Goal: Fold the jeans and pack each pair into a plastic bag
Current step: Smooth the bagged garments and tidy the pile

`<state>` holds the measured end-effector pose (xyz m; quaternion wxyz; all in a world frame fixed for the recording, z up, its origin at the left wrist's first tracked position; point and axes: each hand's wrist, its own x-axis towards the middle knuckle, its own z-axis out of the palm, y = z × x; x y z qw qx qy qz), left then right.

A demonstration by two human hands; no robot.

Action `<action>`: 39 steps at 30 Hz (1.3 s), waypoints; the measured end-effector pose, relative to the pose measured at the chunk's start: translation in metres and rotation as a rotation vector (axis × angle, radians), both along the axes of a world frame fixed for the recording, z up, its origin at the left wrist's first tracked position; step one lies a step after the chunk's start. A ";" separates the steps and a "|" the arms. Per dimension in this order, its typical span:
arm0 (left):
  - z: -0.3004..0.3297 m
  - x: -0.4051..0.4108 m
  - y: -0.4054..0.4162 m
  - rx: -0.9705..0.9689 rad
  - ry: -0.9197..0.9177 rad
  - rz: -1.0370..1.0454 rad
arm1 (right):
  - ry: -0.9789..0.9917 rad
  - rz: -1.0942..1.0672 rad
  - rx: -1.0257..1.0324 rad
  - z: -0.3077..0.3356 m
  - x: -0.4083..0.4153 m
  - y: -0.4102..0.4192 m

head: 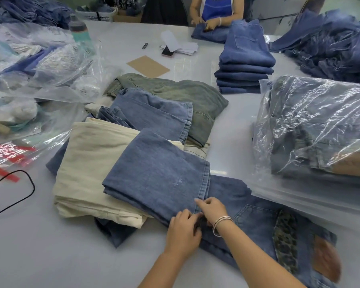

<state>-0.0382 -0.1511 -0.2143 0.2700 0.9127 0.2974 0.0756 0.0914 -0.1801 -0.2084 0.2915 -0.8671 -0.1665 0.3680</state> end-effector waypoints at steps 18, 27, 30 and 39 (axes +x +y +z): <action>0.002 -0.012 -0.022 0.075 -0.009 0.032 | -0.302 -0.090 0.087 0.000 0.016 -0.093; 0.004 0.003 -0.004 0.318 0.112 -0.200 | -0.774 0.683 -0.303 0.011 -0.016 -0.117; 0.014 0.011 -0.004 0.431 0.142 -0.215 | -0.894 0.633 -0.189 0.008 -0.013 -0.128; 0.014 0.040 -0.034 0.061 0.420 -0.158 | -0.808 0.592 -0.050 -0.002 0.009 -0.196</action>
